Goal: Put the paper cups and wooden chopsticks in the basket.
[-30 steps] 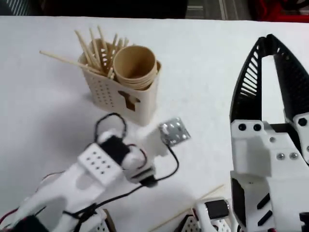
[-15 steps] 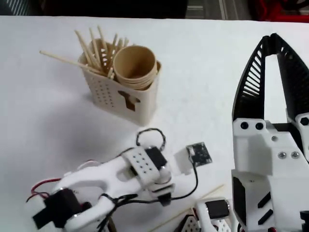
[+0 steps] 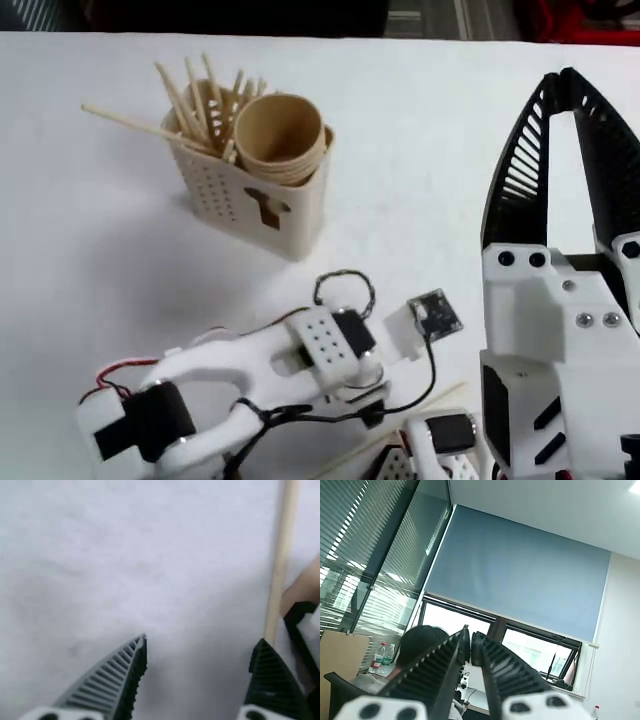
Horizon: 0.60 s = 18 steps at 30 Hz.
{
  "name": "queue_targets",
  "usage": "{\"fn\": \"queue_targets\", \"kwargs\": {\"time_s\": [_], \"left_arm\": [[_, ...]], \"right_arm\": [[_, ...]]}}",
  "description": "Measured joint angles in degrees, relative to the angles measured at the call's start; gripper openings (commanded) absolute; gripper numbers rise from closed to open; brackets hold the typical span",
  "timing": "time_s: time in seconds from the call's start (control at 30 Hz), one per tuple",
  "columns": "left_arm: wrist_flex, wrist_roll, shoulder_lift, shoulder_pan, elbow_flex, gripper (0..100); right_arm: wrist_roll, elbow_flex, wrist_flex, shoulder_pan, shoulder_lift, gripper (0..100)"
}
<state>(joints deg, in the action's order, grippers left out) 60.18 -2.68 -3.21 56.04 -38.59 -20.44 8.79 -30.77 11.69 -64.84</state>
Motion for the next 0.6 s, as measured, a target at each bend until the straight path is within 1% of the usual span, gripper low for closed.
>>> {"fn": "queue_targets", "kwargs": {"time_s": [0.23, 0.5, 0.6], "left_arm": [[0.0, 0.35, 0.0, 4.22, 1.41, 32], [-2.02, 0.53, 0.0, 4.57, 2.02, 32], [-2.02, 0.62, 0.0, 4.57, 2.02, 28]], "right_arm": [[0.0, 0.0, 0.0, 0.0, 0.0, 1.9], [0.0, 0.0, 0.0, -0.18, 0.0, 1.9], [0.0, 0.0, 0.0, -0.09, 0.0, 1.9]]}}
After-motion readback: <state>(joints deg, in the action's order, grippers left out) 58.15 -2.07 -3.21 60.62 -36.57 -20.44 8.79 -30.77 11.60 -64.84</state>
